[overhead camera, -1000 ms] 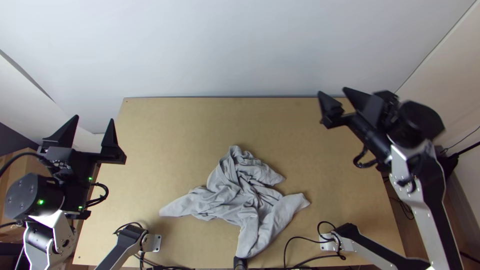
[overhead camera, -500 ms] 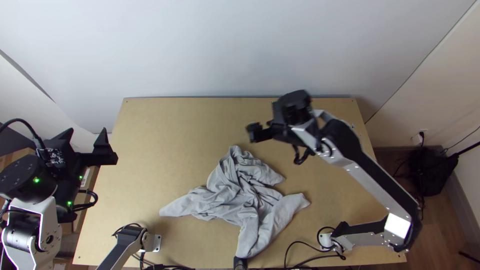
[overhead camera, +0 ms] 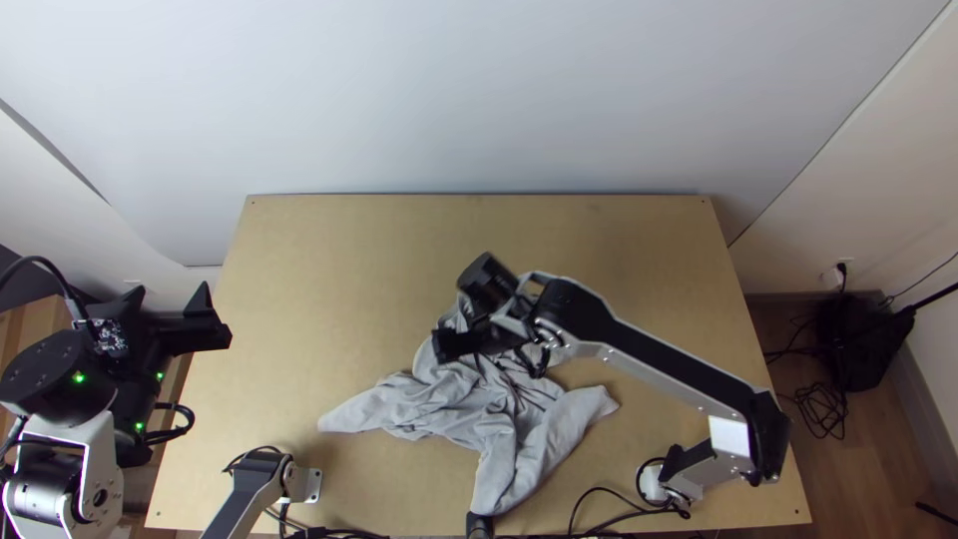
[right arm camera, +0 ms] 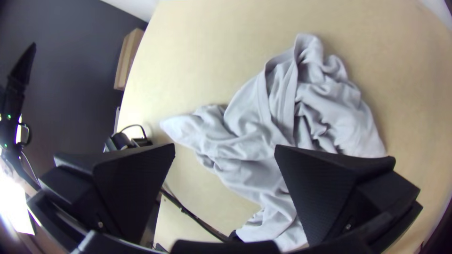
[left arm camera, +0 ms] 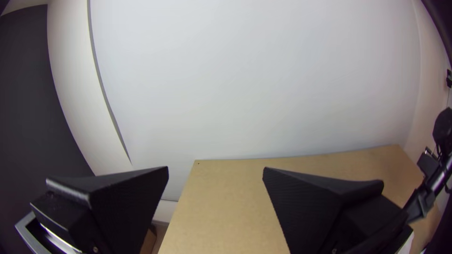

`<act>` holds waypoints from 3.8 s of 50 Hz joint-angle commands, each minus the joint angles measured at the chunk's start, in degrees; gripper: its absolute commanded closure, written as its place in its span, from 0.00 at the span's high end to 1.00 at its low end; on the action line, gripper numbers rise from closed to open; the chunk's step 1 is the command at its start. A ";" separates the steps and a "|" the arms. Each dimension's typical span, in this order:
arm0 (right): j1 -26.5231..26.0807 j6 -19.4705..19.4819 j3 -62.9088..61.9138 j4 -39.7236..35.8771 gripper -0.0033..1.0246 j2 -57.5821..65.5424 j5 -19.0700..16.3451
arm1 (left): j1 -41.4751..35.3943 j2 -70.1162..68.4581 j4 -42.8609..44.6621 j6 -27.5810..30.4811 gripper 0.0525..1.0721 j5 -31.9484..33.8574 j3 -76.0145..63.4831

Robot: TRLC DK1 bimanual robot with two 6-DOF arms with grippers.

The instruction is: Fold the t-shirt

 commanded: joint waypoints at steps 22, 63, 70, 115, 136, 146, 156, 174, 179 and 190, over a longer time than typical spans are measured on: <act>6.22 5.63 3.86 -1.76 0.69 15.53 -9.85 | 1.43 -2.70 0.02 -1.51 0.95 0.09 -5.02; 8.33 6.77 12.82 -0.35 0.69 32.49 -10.38 | 1.87 -3.84 0.37 -1.07 0.95 0.00 -7.65; 8.59 7.03 13.26 -0.17 0.55 33.37 -8.62 | 1.87 -4.01 0.37 -1.07 0.95 0.00 -7.92; -1.87 5.63 13.35 6.95 0.03 17.64 5.18 | -0.07 4.25 -8.77 -3.97 0.95 6.24 -10.29; -21.20 4.40 14.23 10.90 0.03 10.87 5.27 | -18.61 3.81 -2.17 -7.31 0.95 19.25 -16.44; -29.11 3.34 14.05 10.90 0.03 8.14 5.27 | -26.00 8.03 -0.15 -7.57 0.95 20.57 -20.92; -34.74 2.55 11.94 10.90 0.03 4.36 5.27 | -32.41 13.65 6.97 -7.57 0.95 20.57 -23.65; -36.94 1.23 7.02 10.90 0.03 -2.58 5.27 | -40.94 31.23 17.95 -7.31 0.95 20.57 -23.03; -36.76 0.97 5.97 10.90 0.03 -4.07 5.27 | -41.64 35.27 21.82 -6.96 0.95 20.57 -23.12; -35.88 0.71 3.86 10.90 0.03 -6.97 5.27 | -44.10 42.66 27.09 -6.17 0.95 20.66 -22.77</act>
